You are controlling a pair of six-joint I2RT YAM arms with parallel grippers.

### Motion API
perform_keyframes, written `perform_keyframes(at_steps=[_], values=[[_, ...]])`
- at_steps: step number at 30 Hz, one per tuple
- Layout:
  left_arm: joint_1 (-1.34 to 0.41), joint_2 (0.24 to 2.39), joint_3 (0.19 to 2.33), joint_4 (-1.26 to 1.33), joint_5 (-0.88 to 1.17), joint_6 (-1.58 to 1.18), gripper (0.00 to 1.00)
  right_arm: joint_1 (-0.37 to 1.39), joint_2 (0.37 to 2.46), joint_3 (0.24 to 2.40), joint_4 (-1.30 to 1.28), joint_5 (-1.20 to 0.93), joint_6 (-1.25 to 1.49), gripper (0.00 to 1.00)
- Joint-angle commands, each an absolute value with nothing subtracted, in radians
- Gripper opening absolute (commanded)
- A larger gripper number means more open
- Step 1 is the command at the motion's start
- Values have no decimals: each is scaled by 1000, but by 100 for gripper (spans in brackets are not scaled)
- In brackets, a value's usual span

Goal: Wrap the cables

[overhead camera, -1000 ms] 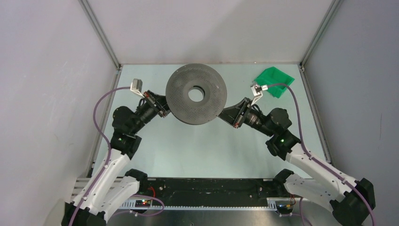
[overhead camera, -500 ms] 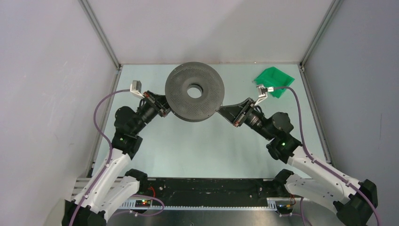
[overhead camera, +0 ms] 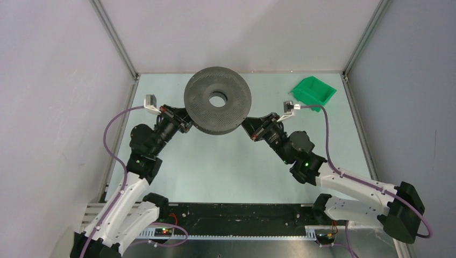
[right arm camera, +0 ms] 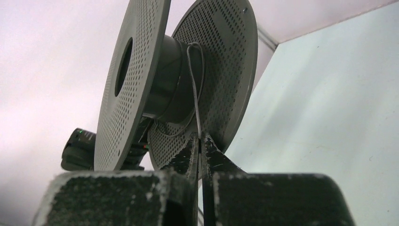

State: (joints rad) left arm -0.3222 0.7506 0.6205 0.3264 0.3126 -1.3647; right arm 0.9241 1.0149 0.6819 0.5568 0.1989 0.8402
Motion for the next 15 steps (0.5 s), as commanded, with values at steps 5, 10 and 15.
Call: perform_keyframes(at_steps=[5,10,15], values=[[-343,708,634,443,247,-1401,0,1002,1076,769,595,490,752,0],[-349,709,633,442,230,-1379,0,1036,1097,801,586,553,713,0],[-358,713,637,442,221,-1359,0,1051,1125,821,590,575,708,0]])
